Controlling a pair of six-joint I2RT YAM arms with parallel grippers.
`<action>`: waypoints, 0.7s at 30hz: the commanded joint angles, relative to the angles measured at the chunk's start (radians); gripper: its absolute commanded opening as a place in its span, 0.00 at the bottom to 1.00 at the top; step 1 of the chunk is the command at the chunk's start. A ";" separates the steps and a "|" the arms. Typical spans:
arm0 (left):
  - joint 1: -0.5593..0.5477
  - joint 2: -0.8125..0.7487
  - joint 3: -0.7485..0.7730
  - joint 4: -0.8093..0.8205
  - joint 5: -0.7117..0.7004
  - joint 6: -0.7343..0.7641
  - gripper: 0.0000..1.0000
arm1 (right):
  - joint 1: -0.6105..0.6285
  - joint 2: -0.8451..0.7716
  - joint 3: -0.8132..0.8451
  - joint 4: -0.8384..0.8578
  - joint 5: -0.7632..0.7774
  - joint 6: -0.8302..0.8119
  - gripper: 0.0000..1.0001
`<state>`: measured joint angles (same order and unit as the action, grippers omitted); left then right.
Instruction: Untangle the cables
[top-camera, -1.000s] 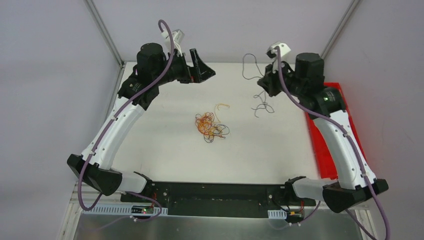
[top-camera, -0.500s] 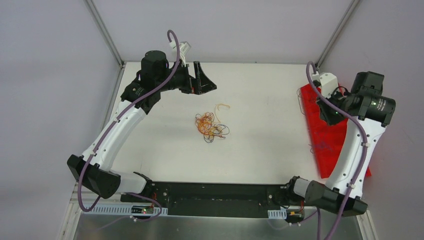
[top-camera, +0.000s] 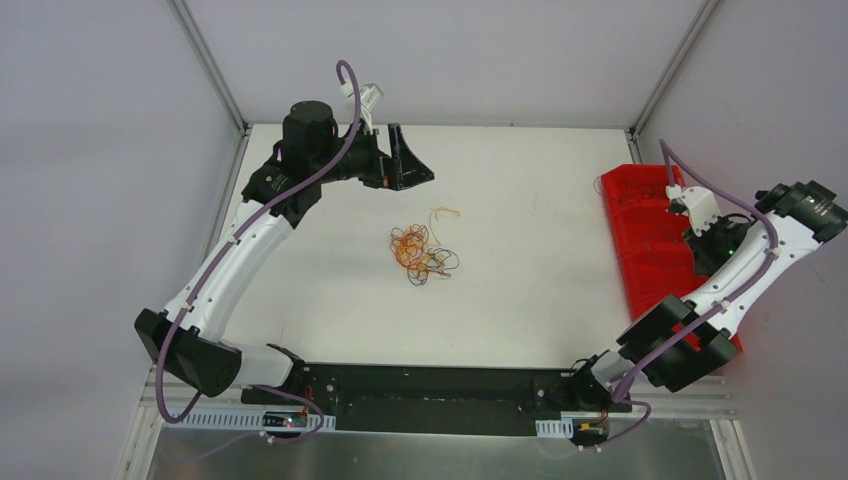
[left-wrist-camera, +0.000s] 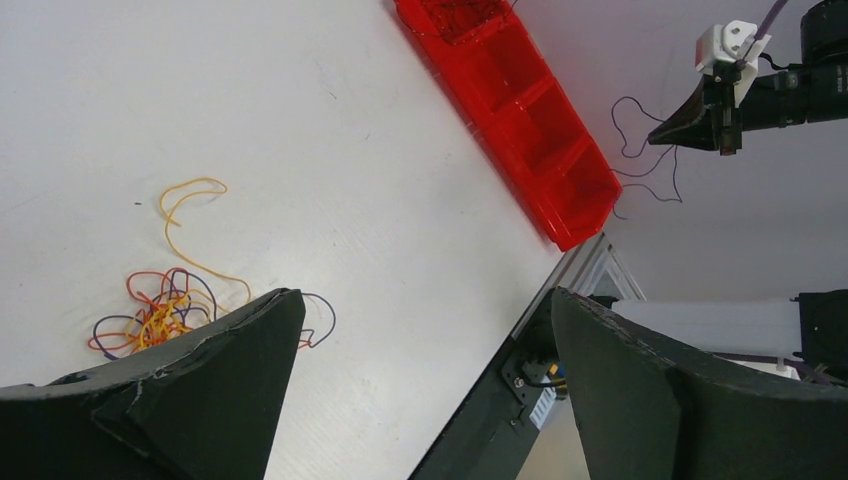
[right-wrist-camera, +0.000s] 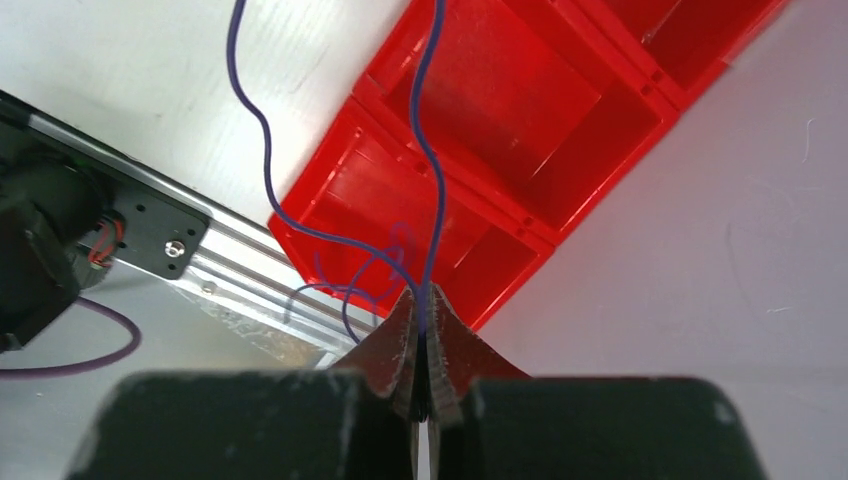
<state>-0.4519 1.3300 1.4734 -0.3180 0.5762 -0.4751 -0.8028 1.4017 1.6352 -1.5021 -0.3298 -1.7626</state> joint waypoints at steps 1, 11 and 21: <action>-0.002 0.012 0.009 0.025 0.031 0.030 0.99 | -0.053 0.034 0.016 -0.144 -0.016 -0.226 0.00; -0.002 0.052 0.031 0.019 0.032 0.041 0.99 | -0.107 0.007 -0.189 0.091 0.027 -0.551 0.00; -0.002 0.040 0.024 -0.001 0.020 0.064 0.99 | -0.108 -0.021 -0.321 0.224 0.128 -0.829 0.02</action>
<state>-0.4519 1.3914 1.4738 -0.3229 0.5766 -0.4480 -0.9020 1.4204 1.3472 -1.3315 -0.2527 -2.0476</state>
